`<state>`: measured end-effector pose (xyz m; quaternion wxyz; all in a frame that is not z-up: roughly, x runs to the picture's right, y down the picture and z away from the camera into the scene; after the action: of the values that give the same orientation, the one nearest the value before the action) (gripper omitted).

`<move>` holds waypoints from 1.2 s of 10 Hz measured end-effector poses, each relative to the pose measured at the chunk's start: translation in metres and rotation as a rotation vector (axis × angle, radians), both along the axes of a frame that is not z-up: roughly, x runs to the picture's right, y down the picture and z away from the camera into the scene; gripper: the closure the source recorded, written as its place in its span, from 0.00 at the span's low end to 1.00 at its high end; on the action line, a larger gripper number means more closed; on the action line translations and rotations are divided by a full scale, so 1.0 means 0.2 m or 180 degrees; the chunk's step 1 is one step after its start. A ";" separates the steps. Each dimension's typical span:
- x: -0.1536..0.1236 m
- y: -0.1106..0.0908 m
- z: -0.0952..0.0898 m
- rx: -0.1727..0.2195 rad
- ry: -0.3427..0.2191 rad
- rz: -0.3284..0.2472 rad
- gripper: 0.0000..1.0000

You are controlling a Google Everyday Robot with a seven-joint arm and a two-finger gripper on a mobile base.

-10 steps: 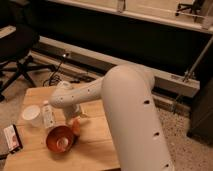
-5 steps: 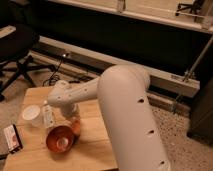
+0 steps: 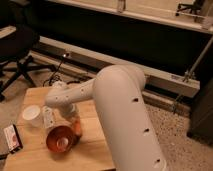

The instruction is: Place the pepper in the ceramic bowl

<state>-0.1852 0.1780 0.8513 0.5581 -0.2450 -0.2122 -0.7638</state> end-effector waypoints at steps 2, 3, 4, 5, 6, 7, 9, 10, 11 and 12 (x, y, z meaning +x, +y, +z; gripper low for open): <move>0.01 -0.01 0.01 0.0026 0.0039 -0.0001 1.00; 0.02 -0.01 0.02 0.0036 0.0054 0.0003 1.00; 0.02 -0.01 0.03 0.0046 0.0071 0.0013 1.00; 0.03 -0.01 0.04 0.0055 0.0085 0.0032 1.00; 0.04 -0.02 0.04 0.0055 0.0096 0.0056 1.00; 0.04 -0.02 0.05 0.0051 0.0092 0.0082 1.00; 0.04 -0.02 0.07 0.0043 0.0079 0.0148 1.00; 0.05 -0.03 0.07 0.0042 0.0068 0.0155 1.00; 0.05 -0.03 0.07 0.0041 0.0050 0.0162 1.00; 0.05 -0.03 0.08 0.0041 0.0036 0.0167 1.00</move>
<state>-0.1743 0.1711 0.8663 0.5808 -0.2401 -0.2105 -0.7488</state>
